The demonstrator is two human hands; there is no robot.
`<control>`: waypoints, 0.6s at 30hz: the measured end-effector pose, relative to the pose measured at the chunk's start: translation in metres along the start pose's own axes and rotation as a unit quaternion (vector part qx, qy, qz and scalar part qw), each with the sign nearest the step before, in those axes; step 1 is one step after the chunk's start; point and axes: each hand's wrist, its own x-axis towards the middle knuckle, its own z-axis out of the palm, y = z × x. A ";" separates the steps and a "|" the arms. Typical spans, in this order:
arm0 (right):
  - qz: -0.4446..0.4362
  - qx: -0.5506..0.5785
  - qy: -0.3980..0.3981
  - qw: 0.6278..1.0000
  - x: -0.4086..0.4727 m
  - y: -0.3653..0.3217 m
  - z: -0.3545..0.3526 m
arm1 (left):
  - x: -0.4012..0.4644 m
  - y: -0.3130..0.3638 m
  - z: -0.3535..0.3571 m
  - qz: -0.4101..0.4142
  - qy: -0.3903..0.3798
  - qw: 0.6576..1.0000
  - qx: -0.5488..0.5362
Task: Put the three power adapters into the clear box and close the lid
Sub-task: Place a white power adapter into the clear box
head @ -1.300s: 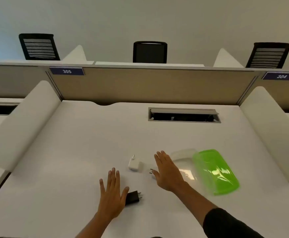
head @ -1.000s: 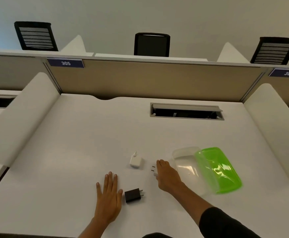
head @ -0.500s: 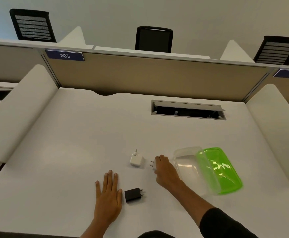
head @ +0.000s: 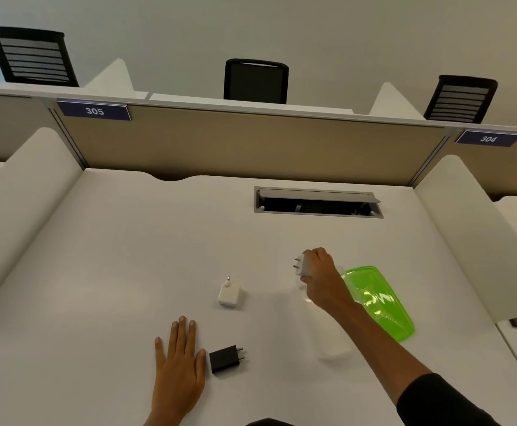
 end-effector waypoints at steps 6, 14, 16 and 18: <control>0.041 -0.031 -0.011 0.999 -0.021 0.044 -0.009 | 0.002 -0.003 0.002 -0.001 -0.006 1.000 0.003; 0.017 -0.148 -0.086 0.985 -0.036 0.082 0.014 | 0.003 -0.001 0.002 -0.005 -0.008 1.000 0.005; 0.000 -0.189 -0.107 0.976 -0.034 0.089 0.021 | 0.003 -0.001 0.002 -0.005 -0.008 1.000 0.004; -0.009 -0.214 -0.125 0.969 -0.031 0.093 0.026 | 0.003 -0.001 0.002 -0.005 -0.007 1.000 0.003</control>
